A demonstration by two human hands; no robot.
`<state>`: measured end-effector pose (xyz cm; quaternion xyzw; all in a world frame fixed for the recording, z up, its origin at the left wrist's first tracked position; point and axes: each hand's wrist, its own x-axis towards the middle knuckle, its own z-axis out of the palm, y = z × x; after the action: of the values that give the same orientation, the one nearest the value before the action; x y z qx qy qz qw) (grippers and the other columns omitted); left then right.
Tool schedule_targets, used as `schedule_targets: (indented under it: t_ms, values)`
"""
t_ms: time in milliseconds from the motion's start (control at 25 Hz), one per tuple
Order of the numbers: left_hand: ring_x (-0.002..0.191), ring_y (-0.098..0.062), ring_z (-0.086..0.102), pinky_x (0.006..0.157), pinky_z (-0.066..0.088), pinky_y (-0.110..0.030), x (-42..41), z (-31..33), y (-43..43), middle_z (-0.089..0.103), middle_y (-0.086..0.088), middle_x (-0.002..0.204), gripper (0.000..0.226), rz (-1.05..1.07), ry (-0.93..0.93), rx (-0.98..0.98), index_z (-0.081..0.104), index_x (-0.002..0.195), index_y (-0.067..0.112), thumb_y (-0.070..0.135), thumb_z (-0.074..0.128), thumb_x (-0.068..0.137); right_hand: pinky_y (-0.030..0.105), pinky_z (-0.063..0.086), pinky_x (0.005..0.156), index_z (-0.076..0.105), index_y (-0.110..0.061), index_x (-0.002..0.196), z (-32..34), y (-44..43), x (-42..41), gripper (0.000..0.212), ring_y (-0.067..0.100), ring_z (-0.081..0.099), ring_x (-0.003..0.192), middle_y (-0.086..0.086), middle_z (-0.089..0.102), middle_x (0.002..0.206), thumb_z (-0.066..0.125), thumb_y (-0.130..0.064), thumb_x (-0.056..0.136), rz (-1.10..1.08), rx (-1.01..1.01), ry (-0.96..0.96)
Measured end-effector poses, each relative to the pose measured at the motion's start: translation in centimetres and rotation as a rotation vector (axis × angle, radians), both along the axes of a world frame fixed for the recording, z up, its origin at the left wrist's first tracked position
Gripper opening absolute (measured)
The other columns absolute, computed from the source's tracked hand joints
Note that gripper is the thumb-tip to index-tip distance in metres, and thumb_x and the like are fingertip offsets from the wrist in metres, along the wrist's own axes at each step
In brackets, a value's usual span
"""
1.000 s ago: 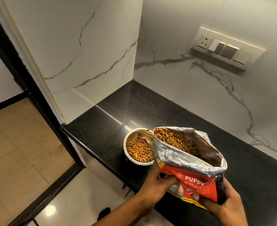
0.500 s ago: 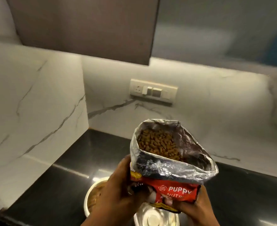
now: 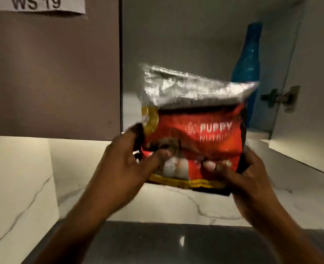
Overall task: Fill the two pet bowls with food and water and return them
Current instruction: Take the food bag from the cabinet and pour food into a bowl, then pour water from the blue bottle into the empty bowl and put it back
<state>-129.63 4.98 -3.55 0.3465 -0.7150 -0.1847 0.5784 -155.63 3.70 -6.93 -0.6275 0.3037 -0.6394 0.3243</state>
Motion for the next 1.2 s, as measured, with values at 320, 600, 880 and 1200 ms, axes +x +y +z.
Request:
schedule_targets:
  t_ms: [320, 600, 880, 1200]
  values:
    - [0.105, -0.015, 0.081, 0.087, 0.068, -0.032, -2.6, 9.5, -10.5, 0.082, 0.004, 0.116, 0.033, -0.079, 0.095, 0.056, 0.070, 0.128, 0.019, 0.022, 0.079, 0.097, 0.028, 0.068, 0.077, 0.071, -0.028, 0.120, 11.2, -8.4, -1.0, 0.047, 0.018, 0.084, 0.104, -0.003, 0.085, 0.114, 0.092, -0.028, 0.079, -0.048, -0.036, 0.025]
    - [0.109, -0.030, 0.079, 0.100, 0.062, -0.059, -5.5, 8.9, -18.7, 0.081, -0.007, 0.119, 0.021, 0.005, 0.253, 0.183, 0.072, 0.118, 0.023, 0.014, 0.074, 0.099, 0.050, 0.065, 0.099, 0.066, -0.018, 0.137, 12.3, -17.6, -1.8, 0.053, 0.032, 0.079, 0.115, 0.008, 0.080, 0.127, 0.089, -0.022, 0.090, -0.048, 0.168, 0.147]
    - [0.117, -0.036, 0.074, 0.103, 0.059, -0.062, -6.1, 9.5, -21.2, 0.074, -0.011, 0.133, 0.037, -0.016, 0.251, 0.291, 0.059, 0.139, 0.016, 0.013, 0.069, 0.103, 0.053, 0.062, 0.104, 0.063, -0.016, 0.143, 13.1, -20.6, -1.6, 0.058, 0.034, 0.076, 0.120, 0.012, 0.077, 0.133, 0.088, -0.020, 0.090, -0.071, 0.239, 0.185]
    - [0.102, -0.022, 0.074, 0.065, 0.058, -0.025, -5.8, 9.1, -19.1, 0.071, -0.005, 0.126, 0.044, -0.005, 0.247, 0.305, 0.051, 0.145, 0.018, 0.016, 0.069, 0.104, 0.033, 0.048, 0.113, 0.054, -0.017, 0.153, 12.0, -16.3, -3.9, 0.069, 0.026, 0.052, 0.145, 0.008, 0.054, 0.158, 0.085, -0.022, 0.091, -0.890, -0.374, 0.256]
